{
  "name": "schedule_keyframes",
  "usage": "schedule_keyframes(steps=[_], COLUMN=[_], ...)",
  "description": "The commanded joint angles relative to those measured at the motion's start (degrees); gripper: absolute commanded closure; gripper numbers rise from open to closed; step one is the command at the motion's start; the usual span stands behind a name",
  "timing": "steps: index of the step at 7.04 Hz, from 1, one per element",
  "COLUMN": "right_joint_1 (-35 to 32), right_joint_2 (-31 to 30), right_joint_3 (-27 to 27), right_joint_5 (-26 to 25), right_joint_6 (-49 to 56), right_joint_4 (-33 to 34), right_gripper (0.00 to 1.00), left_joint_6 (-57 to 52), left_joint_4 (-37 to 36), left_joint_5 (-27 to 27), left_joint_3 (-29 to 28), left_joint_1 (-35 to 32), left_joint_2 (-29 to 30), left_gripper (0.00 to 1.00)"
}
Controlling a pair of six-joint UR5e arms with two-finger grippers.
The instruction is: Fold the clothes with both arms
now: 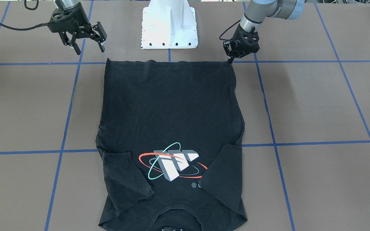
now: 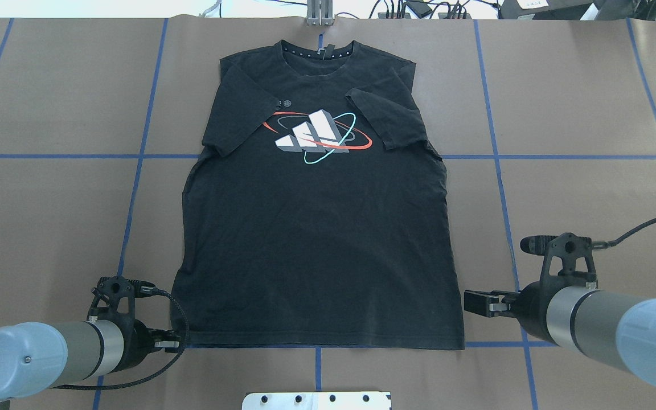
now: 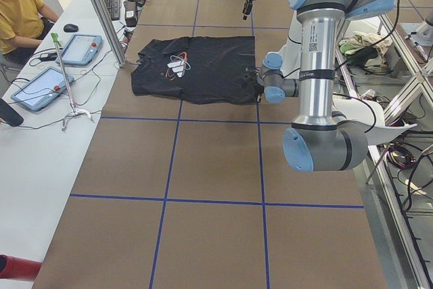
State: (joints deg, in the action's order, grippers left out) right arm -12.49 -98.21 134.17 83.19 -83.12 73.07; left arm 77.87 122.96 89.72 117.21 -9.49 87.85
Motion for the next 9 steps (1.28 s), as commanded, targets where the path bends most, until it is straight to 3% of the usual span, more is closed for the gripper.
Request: schedule_keyframes(steps=[1,2,4,6,7,9], right_joint_1=[7.44,11.31,15.20,15.74,16.09,16.62], right_joint_2=[0.21,0.47,2.30,5.04,5.22,4.61], right_joint_3=[-2.24,-4.60,-9.87,-12.35,-12.27,-12.18], right_joint_5=[-8.43,-13.09,-16.90,-17.79,-17.88,-18.49], right_joint_6=[-7.11,-10.11,-14.07,-14.79,-14.79,-14.79], right_joint_4=[-0.03,-0.03,-0.12,-0.12,-0.12,-0.03], right_gripper=[0.00,0.00,0.02,0.24,0.30,0.33], left_joint_6=[-0.09,-0.09,-0.09,-0.09,-0.09,-0.09], left_joint_4=[0.09,0.09,0.09,0.09,0.09,0.09], left_joint_5=[-0.33,-0.94,-2.70,-2.71,-2.80,-2.80], left_joint_3=[0.03,0.12,0.21,0.29,0.30,0.30], left_joint_1=[0.00,0.00,0.00,0.09,0.09,0.09], left_joint_2=[0.05,-0.04,-0.13,-0.13,-0.13,-0.13], left_gripper=[1.00,1.00,1.00,1.00,1.00,1.00])
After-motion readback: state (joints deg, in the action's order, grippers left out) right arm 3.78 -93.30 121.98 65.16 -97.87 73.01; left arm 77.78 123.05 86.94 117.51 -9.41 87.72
